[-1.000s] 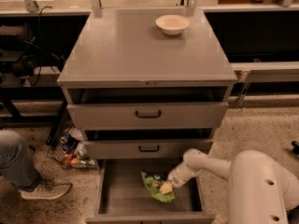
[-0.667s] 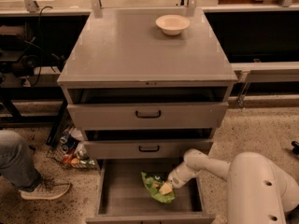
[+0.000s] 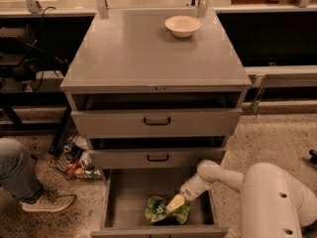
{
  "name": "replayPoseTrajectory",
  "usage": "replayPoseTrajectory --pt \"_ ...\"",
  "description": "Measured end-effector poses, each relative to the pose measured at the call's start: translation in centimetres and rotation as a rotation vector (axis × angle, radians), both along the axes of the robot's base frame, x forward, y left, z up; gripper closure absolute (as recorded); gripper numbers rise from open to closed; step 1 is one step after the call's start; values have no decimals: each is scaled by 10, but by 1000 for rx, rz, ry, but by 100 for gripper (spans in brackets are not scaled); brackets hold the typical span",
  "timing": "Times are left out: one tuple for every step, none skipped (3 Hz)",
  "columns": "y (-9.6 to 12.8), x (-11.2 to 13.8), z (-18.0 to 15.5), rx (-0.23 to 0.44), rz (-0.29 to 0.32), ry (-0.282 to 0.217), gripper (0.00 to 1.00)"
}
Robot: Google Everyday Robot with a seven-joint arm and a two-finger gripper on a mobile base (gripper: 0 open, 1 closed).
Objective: Place green rice chip bag into bottom drawer
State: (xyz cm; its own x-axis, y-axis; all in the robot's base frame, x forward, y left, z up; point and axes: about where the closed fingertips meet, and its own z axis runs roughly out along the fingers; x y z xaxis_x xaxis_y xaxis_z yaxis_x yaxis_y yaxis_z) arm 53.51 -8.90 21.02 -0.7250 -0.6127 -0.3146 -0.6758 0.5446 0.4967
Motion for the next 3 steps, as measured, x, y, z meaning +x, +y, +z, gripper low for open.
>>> replayPoseTrajectory --pt "-3 1 -4 -7 -19 18 0" --pt "-3 1 -4 -8 -20 18 0" --pt "-35 -2 41 -55 -44 -31 0"
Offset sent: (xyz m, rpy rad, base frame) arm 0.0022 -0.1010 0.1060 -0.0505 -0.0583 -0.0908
